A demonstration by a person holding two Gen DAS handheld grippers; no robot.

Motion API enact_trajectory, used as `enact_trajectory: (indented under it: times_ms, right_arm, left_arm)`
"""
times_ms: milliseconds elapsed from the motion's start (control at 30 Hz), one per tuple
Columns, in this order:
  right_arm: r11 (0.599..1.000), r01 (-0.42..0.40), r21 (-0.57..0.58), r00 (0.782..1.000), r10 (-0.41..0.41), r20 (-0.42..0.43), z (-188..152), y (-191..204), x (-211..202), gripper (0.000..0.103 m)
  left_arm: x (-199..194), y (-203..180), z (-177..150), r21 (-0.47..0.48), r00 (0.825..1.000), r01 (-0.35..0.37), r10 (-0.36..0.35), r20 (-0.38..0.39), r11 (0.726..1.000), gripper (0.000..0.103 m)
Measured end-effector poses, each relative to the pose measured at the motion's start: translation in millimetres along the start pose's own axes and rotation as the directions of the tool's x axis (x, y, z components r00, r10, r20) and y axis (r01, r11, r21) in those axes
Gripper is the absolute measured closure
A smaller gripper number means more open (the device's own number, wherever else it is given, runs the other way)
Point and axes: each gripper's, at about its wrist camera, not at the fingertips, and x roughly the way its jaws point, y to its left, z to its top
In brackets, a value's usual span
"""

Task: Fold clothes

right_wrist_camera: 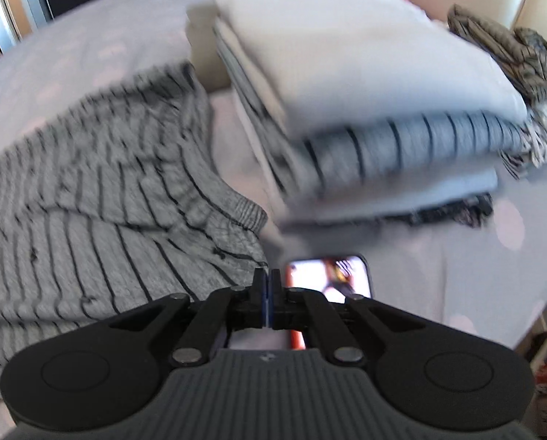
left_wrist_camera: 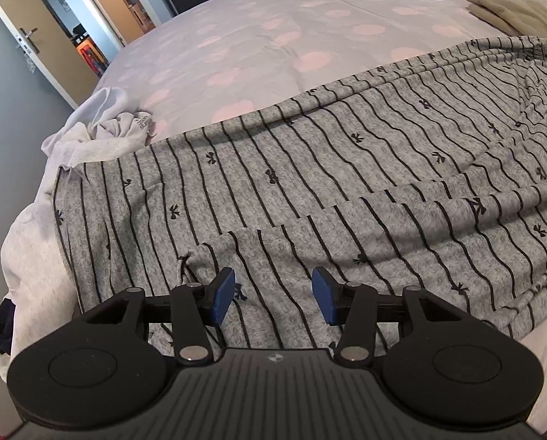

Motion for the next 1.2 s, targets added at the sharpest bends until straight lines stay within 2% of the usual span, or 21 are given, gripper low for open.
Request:
enact_trajectory:
  times_ms: [133, 333, 433, 500, 633, 667, 733, 800, 900, 967, 1033, 1133, 1200]
  right_arm:
    - [0.998, 0.039, -0.045, 0.998, -0.041, -0.047, -2.9, -0.2, 10.5, 0.103]
    - [0.993, 0.024, -0.118, 0.996, -0.034, -0.085, -9.2, 10.4, 20.4, 0.099]
    - [0.987, 0.039, -0.158, 0.998, -0.048, -0.049, -11.1, 18.4, 14.6, 0.092]
    - [0.983, 0.057, -0.177, 0.998, -0.062, -0.026, -11.6, 21.4, 10.4, 0.079]
    - [0.978, 0.081, -0.190, 0.996, -0.074, 0.045, -10.2, 23.5, -1.1, 0.077]
    - [0.975, 0.082, -0.207, 0.995, -0.069, 0.073, -9.7, 27.2, -4.7, 0.075]
    - [0.965, 0.059, -0.255, 0.992, -0.028, 0.123, -11.3, 35.8, -14.7, 0.074]
    - [0.949, -0.006, -0.315, 0.987, 0.057, 0.150, -16.4, 46.8, -23.8, 0.073]
    - [0.896, -0.118, -0.428, 0.970, 0.195, 0.142, -29.7, 65.8, -32.5, 0.073]
    - [0.834, -0.173, -0.523, 0.955, 0.272, 0.117, -43.3, 82.4, -36.7, 0.073]
    - [0.751, -0.219, -0.623, 0.936, 0.341, 0.083, -60.2, 102.5, -40.7, 0.073]
    - [0.602, -0.274, -0.750, 0.905, 0.425, 0.011, -91.4, 130.5, -47.0, 0.068]
    - [0.497, -0.282, -0.821, 0.891, 0.454, -0.031, -111.8, 145.6, -48.7, 0.061]
  left_arm:
    - [-3.2, -3.9, 0.4, 0.014, 1.000, 0.024, -0.024, 0.007, 1.000, 0.058]
    - [-5.1, -18.2, -3.8, 0.079, 0.998, 0.069, -0.069, -0.002, 0.994, 0.058]
    - [-8.9, -27.4, -10.4, 0.116, 0.995, 0.100, -0.100, -0.005, 0.988, 0.058]
    - [-12.4, -33.3, -16.1, 0.141, 0.992, 0.128, -0.128, -0.007, 0.982, 0.058]
    - [-21.7, -46.1, -31.9, 0.207, 0.978, 0.206, -0.210, -0.003, 0.956, 0.057]
    - [-23.5, -49.5, -36.2, 0.222, 0.973, 0.226, -0.231, -0.004, 0.949, 0.054]
    - [-25.8, -58.5, -45.8, 0.261, 0.963, 0.267, -0.270, -0.022, 0.928, 0.051]
    - [-27.1, -68.0, -54.6, 0.303, 0.952, 0.301, -0.302, -0.045, 0.904, 0.050]
    - [-26.2, -85.9, -66.8, 0.385, 0.948, 0.312, -0.309, -0.071, 0.869, 0.045]
    - [-24.5, -98.9, -75.3, 0.442, 0.953, 0.295, -0.292, -0.078, 0.847, 0.045]
    - [-21.2, -109.9, -83.2, 0.497, 0.958, 0.278, -0.273, -0.085, 0.822, 0.045]
    - [-14.5, -124.0, -94.0, 0.568, 0.963, 0.260, -0.249, -0.099, 0.781, 0.045]
    - [-7.1, -135.5, -101.9, 0.620, 0.975, 0.217, -0.200, -0.098, 0.754, 0.045]
